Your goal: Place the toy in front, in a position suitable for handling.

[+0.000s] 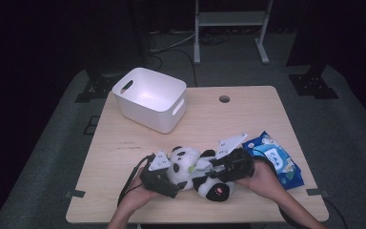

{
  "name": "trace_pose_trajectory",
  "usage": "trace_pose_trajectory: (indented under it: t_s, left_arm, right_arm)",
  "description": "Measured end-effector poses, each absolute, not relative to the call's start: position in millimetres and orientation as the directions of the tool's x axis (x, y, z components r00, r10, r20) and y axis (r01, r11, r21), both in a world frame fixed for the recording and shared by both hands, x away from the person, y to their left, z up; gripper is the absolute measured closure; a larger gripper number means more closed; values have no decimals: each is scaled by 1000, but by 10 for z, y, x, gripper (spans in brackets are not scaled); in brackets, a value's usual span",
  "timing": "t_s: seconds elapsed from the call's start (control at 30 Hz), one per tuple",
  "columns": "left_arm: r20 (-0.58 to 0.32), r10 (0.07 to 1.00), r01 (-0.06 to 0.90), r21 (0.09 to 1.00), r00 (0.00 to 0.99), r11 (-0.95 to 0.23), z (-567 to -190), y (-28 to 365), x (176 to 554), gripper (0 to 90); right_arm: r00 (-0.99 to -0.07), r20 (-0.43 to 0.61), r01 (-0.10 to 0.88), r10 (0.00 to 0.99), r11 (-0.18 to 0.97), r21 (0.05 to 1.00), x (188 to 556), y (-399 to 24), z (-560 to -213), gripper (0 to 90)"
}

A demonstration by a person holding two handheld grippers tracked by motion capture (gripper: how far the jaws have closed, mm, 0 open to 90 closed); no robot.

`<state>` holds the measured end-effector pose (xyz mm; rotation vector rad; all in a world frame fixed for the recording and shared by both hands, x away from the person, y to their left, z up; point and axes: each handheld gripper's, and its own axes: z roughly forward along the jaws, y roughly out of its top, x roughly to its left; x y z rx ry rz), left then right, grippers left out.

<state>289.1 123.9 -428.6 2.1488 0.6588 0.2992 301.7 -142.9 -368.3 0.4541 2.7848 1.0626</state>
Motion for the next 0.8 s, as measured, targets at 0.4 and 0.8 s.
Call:
trace_pose_trajectory:
  t_s: [0.4, 0.8]
  left_arm:
    - [7, 473, 279, 801, 881, -530, -4127, 1239, 2817, 29]
    - [11, 375, 206, 819, 927, -535, -4068, 1376, 3049, 28]
  right_arm:
    - [-965, -26, 172, 262, 702, 691, 2983, -1750, -3815, 793]
    - [-990, -20, 92, 142, 734, 673, 2991, -1841, -3800, 801]
